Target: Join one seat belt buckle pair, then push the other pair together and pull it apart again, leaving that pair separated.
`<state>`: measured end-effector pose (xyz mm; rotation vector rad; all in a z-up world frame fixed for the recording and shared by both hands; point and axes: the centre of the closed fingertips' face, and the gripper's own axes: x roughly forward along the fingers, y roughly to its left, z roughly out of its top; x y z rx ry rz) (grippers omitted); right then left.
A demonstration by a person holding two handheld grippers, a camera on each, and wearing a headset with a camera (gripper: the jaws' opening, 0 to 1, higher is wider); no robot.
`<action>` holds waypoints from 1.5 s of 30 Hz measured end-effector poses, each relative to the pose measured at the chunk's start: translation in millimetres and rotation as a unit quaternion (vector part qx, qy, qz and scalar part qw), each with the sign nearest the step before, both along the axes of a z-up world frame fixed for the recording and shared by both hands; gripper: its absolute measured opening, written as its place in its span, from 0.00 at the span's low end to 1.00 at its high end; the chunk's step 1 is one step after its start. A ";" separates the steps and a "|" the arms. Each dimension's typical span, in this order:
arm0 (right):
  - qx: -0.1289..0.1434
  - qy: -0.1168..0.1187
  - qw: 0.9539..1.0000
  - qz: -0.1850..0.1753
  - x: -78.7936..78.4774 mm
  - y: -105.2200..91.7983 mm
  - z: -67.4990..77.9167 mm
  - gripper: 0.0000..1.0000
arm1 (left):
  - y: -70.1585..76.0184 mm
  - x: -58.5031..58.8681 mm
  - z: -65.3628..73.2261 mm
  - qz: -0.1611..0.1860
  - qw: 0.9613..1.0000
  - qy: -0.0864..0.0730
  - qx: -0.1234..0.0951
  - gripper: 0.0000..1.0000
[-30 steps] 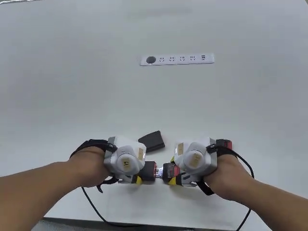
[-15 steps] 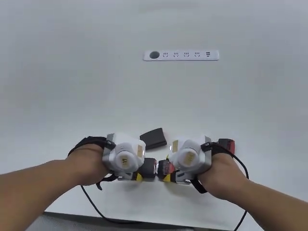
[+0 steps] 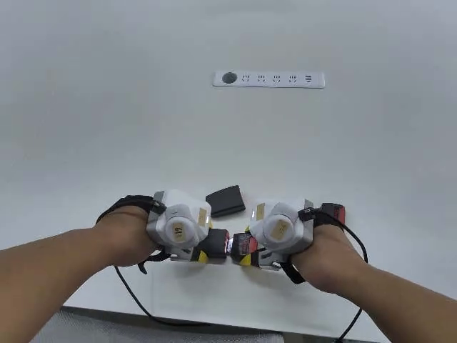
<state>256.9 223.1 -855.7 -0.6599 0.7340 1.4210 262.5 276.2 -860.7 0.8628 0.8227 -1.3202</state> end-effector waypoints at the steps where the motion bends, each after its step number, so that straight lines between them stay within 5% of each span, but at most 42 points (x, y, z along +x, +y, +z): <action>1: 0.001 0.001 1.000 0.000 -0.2 -0.9 0.0 0.31 | 0.1 0.4 0.2 0.000 1.000 -0.004 -0.004 0.32; 19: 0.004 -0.004 1.000 0.004 0.4 -0.6 -1.0 0.32 | -0.9 -1.9 0.6 0.007 1.000 -0.011 -0.010 0.32; 33: -0.002 0.004 1.000 -0.003 1.4 0.6 -1.2 0.34 | -1.4 -0.9 0.0 0.033 0.999 0.005 0.014 0.35; 39: -0.007 -0.001 1.000 -0.004 0.0 -0.4 -0.7 0.35 | -0.2 -3.4 0.9 0.030 0.999 0.000 0.026 0.35; 45: 0.007 0.019 1.000 -0.020 -1.5 -3.0 12.9 0.34 | 0.1 -3.8 16.5 0.050 0.999 -0.001 0.012 0.35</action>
